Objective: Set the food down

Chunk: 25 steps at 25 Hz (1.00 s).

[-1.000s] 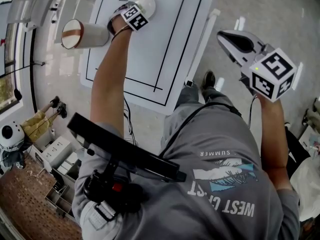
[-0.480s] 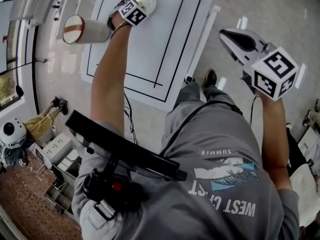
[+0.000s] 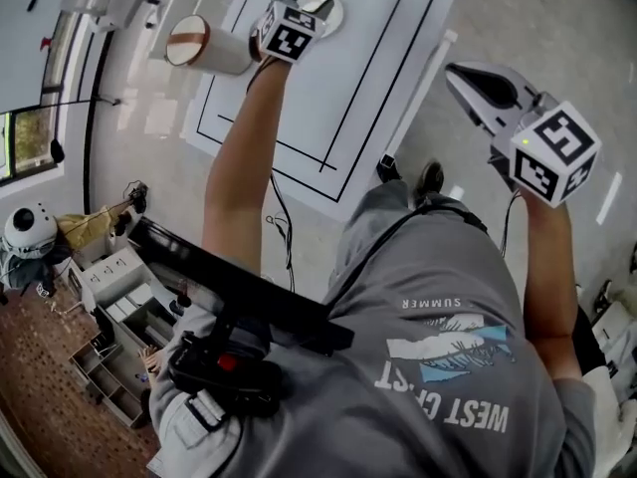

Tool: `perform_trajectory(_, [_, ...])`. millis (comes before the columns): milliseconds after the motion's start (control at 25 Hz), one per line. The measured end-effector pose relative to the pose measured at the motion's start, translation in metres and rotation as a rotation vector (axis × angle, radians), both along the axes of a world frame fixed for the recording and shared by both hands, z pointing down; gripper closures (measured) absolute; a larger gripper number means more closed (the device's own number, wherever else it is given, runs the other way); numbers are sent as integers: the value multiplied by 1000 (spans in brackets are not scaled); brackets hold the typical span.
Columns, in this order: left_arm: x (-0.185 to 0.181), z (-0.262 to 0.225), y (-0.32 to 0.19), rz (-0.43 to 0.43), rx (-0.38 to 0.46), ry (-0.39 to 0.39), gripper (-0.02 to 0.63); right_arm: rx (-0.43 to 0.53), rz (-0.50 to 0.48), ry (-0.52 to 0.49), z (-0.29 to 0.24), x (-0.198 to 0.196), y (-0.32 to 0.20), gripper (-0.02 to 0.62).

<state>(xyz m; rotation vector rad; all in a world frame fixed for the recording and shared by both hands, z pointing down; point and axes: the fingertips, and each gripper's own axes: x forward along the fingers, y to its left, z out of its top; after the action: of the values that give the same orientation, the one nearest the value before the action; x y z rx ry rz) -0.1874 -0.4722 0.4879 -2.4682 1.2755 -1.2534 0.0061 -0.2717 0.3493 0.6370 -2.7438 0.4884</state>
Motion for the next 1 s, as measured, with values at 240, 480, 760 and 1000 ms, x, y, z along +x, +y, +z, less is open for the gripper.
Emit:
perform_trajectory(240, [37, -97, 42, -15, 135, 236, 420, 66, -55, -41, -31, 6, 14, 589])
perform_trajectory(480, [73, -186, 96, -7, 236, 445, 457, 138, -108, -104, -64, 15, 29, 589])
perform_trajectory(760, [92, -247, 172, -45, 307, 696, 577, 206, -171, -185, -96, 26, 50, 589])
perform_trajectory(1000, [83, -249, 228, -181, 322, 800, 578, 220, -213, -241, -106, 32, 61, 589])
